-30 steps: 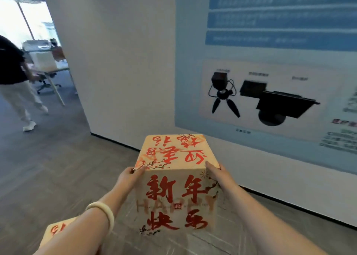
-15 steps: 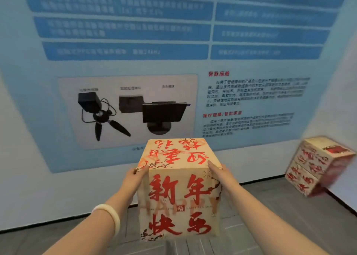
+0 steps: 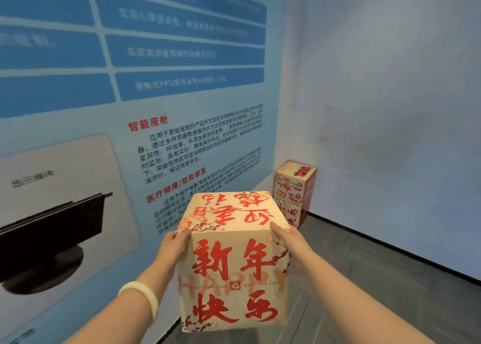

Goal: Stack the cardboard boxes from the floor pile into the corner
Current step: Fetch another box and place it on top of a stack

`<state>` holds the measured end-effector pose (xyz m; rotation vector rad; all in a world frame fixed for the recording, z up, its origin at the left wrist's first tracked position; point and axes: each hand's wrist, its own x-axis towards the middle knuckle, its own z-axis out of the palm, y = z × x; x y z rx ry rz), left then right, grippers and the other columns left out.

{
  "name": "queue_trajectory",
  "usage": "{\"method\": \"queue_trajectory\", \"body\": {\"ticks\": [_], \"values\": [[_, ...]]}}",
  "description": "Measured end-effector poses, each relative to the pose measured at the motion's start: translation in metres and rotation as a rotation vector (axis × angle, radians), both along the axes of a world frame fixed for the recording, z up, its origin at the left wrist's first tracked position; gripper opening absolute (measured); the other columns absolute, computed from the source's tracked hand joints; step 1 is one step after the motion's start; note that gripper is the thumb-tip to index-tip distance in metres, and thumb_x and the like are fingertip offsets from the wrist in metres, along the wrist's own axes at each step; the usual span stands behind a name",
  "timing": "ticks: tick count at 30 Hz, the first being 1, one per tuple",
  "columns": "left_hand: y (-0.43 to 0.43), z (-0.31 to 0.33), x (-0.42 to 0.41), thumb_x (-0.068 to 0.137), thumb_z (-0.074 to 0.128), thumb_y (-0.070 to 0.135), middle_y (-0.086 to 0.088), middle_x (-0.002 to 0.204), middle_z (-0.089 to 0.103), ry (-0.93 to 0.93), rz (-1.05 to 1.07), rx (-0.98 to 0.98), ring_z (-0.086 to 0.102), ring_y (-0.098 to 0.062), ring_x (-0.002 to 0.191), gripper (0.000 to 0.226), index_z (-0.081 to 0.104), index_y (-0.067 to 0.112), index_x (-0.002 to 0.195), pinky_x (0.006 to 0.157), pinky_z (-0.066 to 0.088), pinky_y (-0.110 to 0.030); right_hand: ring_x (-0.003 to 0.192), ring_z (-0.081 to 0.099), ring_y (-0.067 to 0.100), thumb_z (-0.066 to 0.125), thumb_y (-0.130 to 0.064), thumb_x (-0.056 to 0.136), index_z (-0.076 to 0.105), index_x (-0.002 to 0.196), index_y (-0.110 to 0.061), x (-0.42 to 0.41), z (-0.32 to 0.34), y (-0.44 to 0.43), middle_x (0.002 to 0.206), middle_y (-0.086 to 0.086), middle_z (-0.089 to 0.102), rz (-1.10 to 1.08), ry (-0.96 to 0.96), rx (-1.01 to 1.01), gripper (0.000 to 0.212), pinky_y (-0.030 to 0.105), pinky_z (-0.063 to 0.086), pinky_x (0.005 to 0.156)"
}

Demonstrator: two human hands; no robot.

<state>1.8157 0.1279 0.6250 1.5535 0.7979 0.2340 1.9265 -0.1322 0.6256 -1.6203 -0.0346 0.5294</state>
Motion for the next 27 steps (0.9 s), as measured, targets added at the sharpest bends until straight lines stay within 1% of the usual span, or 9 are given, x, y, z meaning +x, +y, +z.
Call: {"method": "queue_trajectory", "body": {"ticks": [7,8,10,12,16,22,23,25,27], "values": [[-0.026,-0.007,0.172,0.089,0.055,0.040,-0.009,0.119,0.060,0.000,-0.157,0.008,0.052,-0.025,0.106,0.046,0.050,0.008,0.122,0.085,0.040,-0.040,0.104,0.062,0.019,0.059,-0.052,0.084,0.050,0.130,-0.022,0.137,-0.005,-0.037,0.117,0.001,0.066,-0.156,-0.060,-0.074,0.055,0.037,0.050,0.090],[-0.030,-0.007,0.198,0.088,0.055,0.040,-0.009,0.118,0.060,-0.006,-0.167,0.000,0.053,-0.025,0.107,0.046,0.051,0.008,0.120,0.085,0.040,-0.040,0.100,0.062,0.017,0.058,-0.051,0.085,0.051,0.129,-0.021,0.160,-0.006,-0.042,0.115,-0.001,0.065,-0.171,-0.064,-0.073,0.054,0.036,0.050,0.087],[-0.038,-0.006,0.248,0.088,0.056,0.041,-0.009,0.118,0.061,-0.007,-0.182,-0.007,0.054,-0.025,0.108,0.047,0.051,0.009,0.121,0.085,0.041,-0.040,0.086,0.060,0.011,0.057,-0.050,0.086,0.052,0.124,-0.021,0.203,-0.003,-0.052,0.108,-0.003,0.065,-0.189,-0.057,-0.075,0.048,0.029,0.048,0.070],[-0.046,-0.003,0.293,0.087,0.055,0.042,-0.008,0.116,0.062,-0.007,-0.200,-0.011,0.055,-0.025,0.108,0.048,0.050,0.010,0.123,0.084,0.041,-0.040,0.085,0.060,0.011,0.058,-0.051,0.085,0.051,0.122,-0.021,0.245,0.000,-0.062,0.111,-0.001,0.065,-0.209,-0.041,-0.080,0.048,0.027,0.045,0.065],[-0.056,-0.001,0.376,0.088,0.056,0.041,-0.008,0.113,0.063,-0.004,-0.246,-0.014,0.056,-0.025,0.105,0.044,0.051,0.010,0.118,0.084,0.042,-0.039,0.101,0.063,0.020,0.058,-0.054,0.083,0.050,0.127,-0.022,0.323,0.005,-0.074,0.113,0.002,0.067,-0.245,-0.050,-0.107,0.055,0.036,0.050,0.080],[-0.050,-0.014,0.499,0.082,0.060,0.047,-0.008,0.112,0.065,0.040,-0.318,-0.028,0.059,-0.026,0.104,0.051,0.052,0.013,0.119,0.094,0.046,-0.047,0.105,0.062,0.020,0.058,-0.054,0.084,0.049,0.128,-0.020,0.428,-0.008,-0.079,0.115,0.002,0.066,-0.270,-0.018,-0.129,0.056,0.041,0.047,0.094],[-0.046,-0.018,0.525,0.078,0.061,0.050,-0.007,0.111,0.066,0.044,-0.339,-0.031,0.060,-0.026,0.103,0.055,0.053,0.014,0.119,0.094,0.046,-0.048,0.103,0.061,0.019,0.056,-0.052,0.086,0.050,0.127,-0.019,0.447,-0.008,-0.078,0.115,0.002,0.066,-0.281,-0.019,-0.132,0.053,0.038,0.047,0.091],[-0.042,-0.022,0.577,0.078,0.061,0.051,-0.008,0.110,0.066,0.046,-0.379,-0.039,0.061,-0.027,0.102,0.056,0.053,0.013,0.119,0.089,0.048,-0.044,0.093,0.061,0.015,0.054,-0.047,0.090,0.051,0.122,-0.017,0.485,-0.009,-0.074,0.109,0.001,0.065,-0.316,-0.025,-0.130,0.044,0.030,0.046,0.076],[-0.041,-0.016,0.626,0.086,0.058,0.045,-0.010,0.111,0.065,0.030,-0.413,-0.035,0.060,-0.026,0.099,0.047,0.051,0.012,0.119,0.073,0.045,-0.036,0.085,0.061,0.012,0.053,-0.045,0.091,0.050,0.119,-0.019,0.525,-0.011,-0.069,0.102,0.000,0.065,-0.351,-0.030,-0.118,0.039,0.026,0.046,0.067]]}}
